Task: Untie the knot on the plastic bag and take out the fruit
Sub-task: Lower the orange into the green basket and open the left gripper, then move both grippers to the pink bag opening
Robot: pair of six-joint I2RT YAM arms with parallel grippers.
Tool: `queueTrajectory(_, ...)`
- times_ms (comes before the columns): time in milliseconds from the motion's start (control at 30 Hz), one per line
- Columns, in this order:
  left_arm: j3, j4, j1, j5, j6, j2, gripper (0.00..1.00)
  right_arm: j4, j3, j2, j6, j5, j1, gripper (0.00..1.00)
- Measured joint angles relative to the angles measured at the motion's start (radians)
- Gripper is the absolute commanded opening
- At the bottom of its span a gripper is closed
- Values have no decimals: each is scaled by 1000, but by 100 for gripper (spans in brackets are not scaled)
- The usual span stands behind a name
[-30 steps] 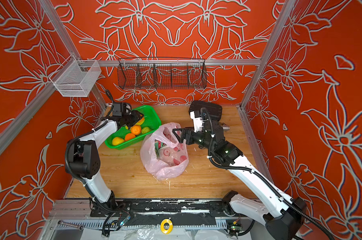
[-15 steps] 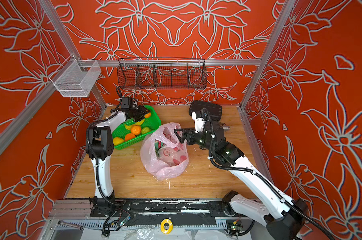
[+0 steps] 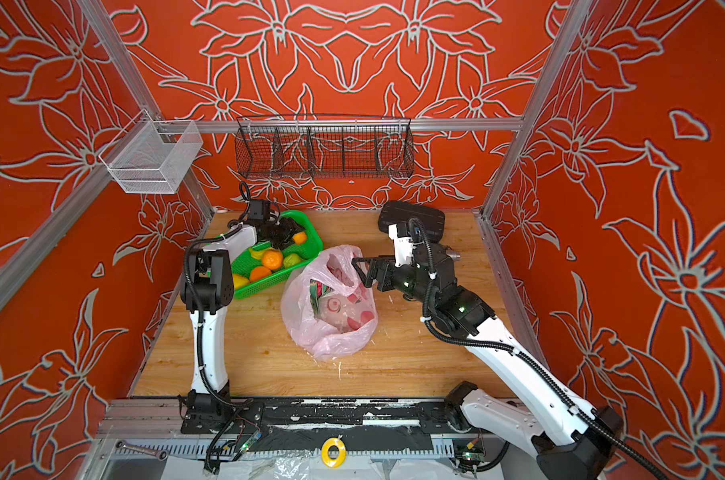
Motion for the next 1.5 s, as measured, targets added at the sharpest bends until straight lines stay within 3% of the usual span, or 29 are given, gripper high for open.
queueTrajectory(233, -51, 28, 0, -9, -3, -14, 80, -16, -3, -30, 0, 8, 0, 94)
queueTrajectory(433, -161, 38, 0, -23, -3, -109, 79, -16, -17, -49, 0, 21, 0, 94)
queueTrajectory(667, -282, 54, 0, -34, 8, -362, 77, -16, -22, -47, 0, 20, 0, 94)
queueTrajectory(900, -472, 83, -23, -62, 8, -731, 74, -5, -23, -11, -2, -10, 8, 81)
queueTrajectory(1000, -528, 55, -97, -122, 30, -882, 73, 0, -23, 17, -2, -34, 20, 76)
queueTrajectory(1267, -629, -120, -475, -426, 110, -1194, 72, -2, -23, 115, -15, -55, 96, 65)
queueTrajectory(1500, -747, -288, -669, -607, 89, -1189, 71, 43, -78, 193, 27, -52, 170, 62)
